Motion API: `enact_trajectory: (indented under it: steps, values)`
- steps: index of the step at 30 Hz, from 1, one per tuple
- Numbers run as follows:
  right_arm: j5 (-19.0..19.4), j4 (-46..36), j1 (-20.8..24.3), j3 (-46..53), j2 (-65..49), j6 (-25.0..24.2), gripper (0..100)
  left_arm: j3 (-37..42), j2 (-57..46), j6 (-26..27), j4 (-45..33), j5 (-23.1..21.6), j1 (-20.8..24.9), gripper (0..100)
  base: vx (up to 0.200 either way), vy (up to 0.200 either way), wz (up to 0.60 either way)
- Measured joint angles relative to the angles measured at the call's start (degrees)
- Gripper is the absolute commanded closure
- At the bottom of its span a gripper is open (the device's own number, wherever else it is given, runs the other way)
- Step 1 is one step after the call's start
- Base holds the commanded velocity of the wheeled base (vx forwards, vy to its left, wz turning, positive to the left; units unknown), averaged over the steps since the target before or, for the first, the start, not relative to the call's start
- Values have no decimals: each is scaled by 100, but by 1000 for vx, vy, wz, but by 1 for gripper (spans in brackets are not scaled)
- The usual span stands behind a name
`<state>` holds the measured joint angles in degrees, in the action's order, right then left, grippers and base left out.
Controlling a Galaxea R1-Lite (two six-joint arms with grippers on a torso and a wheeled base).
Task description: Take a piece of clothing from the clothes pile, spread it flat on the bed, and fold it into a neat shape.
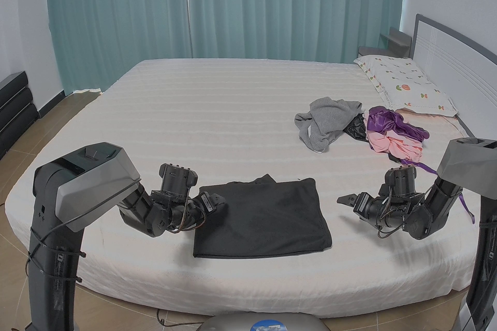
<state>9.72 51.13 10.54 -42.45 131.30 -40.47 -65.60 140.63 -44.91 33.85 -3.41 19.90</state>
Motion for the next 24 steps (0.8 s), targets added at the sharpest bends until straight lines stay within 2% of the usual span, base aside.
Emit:
enact_trajectory:
  steps: [3,4,24]
  values:
    - [2,2,11,-7,-2,-9,0,-6,11,2,-5,-4,2,0,0,0,0]
    - [2,0,12,-7,-2,-15,0,-13,13,-2,-6,-4,5,100,0,0,0]
    - [2,0,15,-5,-2,-15,0,-44,27,-28,-30,5,-5,100,0,0,0]
